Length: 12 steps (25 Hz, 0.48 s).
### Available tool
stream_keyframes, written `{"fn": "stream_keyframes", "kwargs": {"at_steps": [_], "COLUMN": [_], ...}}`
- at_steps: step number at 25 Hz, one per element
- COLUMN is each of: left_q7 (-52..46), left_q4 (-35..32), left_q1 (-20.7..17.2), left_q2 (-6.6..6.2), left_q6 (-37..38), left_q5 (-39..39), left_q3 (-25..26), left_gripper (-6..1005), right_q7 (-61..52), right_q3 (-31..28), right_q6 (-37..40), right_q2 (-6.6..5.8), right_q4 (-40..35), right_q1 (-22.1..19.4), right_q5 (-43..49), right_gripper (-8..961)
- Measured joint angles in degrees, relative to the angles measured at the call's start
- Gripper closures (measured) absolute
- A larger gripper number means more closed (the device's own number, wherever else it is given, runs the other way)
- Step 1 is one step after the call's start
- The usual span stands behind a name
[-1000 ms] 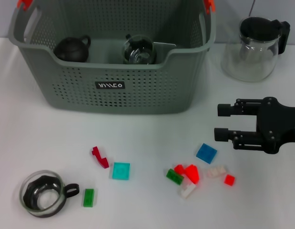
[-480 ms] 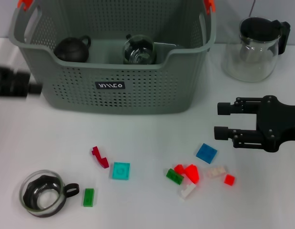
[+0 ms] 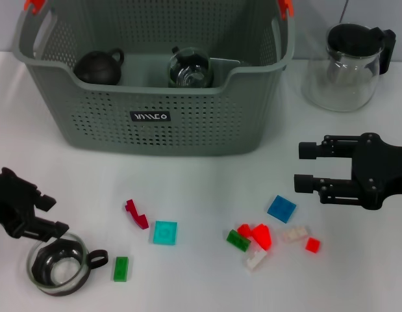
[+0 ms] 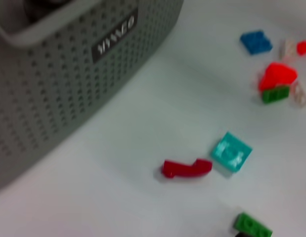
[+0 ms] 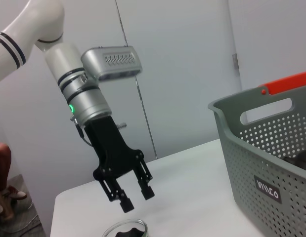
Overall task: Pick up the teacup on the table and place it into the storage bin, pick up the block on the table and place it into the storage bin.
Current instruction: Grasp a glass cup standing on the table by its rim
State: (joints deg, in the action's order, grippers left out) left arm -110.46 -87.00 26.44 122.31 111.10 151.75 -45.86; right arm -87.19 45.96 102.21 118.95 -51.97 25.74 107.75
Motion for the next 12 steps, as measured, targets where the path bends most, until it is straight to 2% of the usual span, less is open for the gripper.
{"fn": "stream_keyframes", "kwargs": {"at_steps": [6,12], "left_q7": [0.0,-0.3], "left_q4": [1.2,4.4], "left_q1": [-0.1,-0.1], "left_q2": [1.36,1.59], "left_q6": [-2.7,-6.1], "left_q5": [4.4,7.1], "left_q3": [-0.7,-0.8], "left_gripper": [449,450], "right_q7": [0.0,0.0], "right_q3": [0.0,0.0], "right_q6": [0.0,0.0], "right_q2": [-0.11,-0.13], "right_q4": [0.6,0.6], "right_q1": [0.1,0.3], "right_q5": [0.0,0.0], "right_gripper": [279,278]}}
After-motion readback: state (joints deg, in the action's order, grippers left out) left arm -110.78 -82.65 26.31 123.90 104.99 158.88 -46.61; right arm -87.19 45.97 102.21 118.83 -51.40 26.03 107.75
